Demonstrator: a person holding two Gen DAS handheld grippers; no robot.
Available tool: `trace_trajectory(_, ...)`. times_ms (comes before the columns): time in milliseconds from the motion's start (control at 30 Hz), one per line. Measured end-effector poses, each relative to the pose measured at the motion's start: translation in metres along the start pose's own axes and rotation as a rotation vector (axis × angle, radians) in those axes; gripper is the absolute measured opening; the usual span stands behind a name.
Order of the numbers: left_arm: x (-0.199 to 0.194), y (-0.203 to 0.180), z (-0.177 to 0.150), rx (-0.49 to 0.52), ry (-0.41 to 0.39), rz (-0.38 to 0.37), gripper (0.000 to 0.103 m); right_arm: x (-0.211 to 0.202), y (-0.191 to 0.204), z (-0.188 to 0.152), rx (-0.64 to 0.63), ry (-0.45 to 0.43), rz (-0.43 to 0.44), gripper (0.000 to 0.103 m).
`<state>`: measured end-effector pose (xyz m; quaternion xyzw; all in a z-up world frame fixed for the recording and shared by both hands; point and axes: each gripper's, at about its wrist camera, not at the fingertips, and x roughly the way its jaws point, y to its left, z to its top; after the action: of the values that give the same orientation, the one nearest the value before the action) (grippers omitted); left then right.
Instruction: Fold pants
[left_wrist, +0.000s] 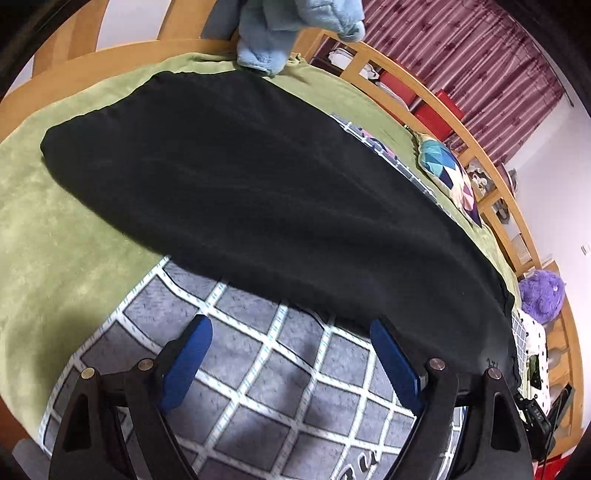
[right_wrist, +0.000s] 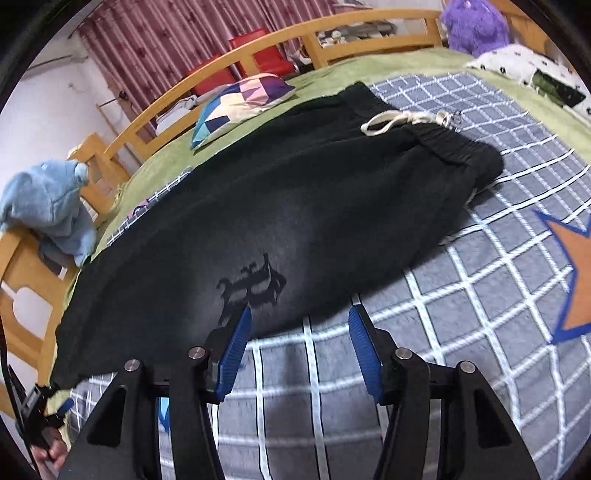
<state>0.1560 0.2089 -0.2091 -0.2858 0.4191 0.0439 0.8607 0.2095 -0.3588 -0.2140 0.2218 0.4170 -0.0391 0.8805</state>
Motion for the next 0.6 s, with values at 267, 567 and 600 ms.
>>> trace_trajectory(267, 0.023, 0.012, 0.022, -0.091, -0.013, 0.003, 0.078, 0.048, -0.016, 0.011, 0.102, 0.062, 0.014, 0.055)
trace_trajectory(567, 0.036, 0.028, 0.060, -0.209, -0.023, 0.117, 0.010, 0.046, -0.006, 0.038, 0.095, 0.021, 0.043, 0.016)
trace_trajectory(600, 0.032, 0.021, 0.067, -0.172, -0.035, 0.117, 0.010, 0.040, -0.002, 0.040, 0.074, 0.015, 0.042, 0.016)
